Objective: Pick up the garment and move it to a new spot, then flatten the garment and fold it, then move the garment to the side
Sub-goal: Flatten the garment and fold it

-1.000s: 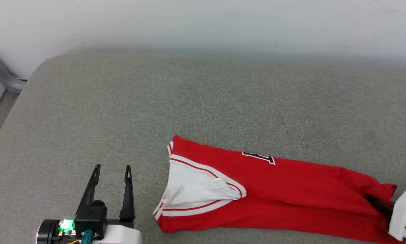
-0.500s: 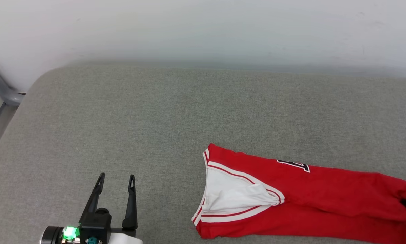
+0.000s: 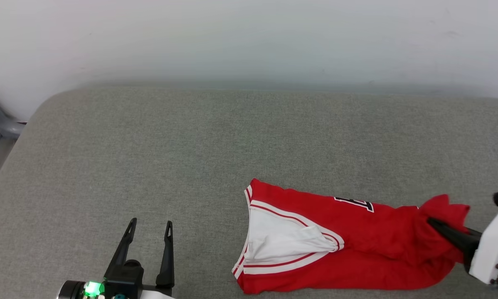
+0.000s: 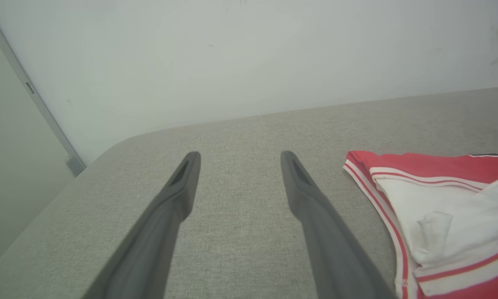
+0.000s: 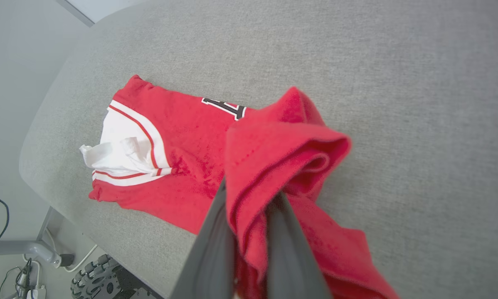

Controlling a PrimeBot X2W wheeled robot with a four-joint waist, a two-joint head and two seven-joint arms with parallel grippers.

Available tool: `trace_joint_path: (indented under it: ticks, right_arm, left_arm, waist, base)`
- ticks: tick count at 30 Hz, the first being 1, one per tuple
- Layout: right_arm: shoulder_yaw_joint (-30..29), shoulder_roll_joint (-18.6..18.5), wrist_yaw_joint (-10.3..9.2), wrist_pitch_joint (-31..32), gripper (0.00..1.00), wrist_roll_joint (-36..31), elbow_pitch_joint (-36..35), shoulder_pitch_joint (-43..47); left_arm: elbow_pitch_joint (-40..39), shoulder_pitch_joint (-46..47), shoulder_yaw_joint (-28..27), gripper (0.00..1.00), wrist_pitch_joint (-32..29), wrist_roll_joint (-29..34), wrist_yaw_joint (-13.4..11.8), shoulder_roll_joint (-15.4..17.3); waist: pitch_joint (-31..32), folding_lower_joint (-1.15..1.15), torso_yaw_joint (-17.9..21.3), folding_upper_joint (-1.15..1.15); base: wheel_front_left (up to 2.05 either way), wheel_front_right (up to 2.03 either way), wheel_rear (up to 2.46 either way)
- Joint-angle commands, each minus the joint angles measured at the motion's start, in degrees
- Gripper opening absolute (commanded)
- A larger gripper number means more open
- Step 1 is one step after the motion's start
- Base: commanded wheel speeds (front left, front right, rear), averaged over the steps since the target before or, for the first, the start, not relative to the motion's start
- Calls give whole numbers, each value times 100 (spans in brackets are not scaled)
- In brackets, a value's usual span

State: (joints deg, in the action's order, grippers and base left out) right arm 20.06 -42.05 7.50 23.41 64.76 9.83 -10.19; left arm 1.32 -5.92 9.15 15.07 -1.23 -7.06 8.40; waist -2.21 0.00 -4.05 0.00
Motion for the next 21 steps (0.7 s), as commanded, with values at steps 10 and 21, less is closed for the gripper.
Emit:
trace_joint_path:
  ticks: [10, 21]
  right_arm:
    - [429, 999, -3, 664, 0, -809, -465, -588]
    - [1383, 1754, -3, 517, 0, -1415, 202, -1522]
  left_arm:
    - [51, 193, 55, 100, 11, 56, 89, -93]
    - [108, 369, 108, 100, 11, 68, 140, -138]
  waist:
    - [-248, 0, -163, 0]
    - [-425, 0, -339, 0]
  base:
    - [0, 0, 0]
    - [0, 0, 0]
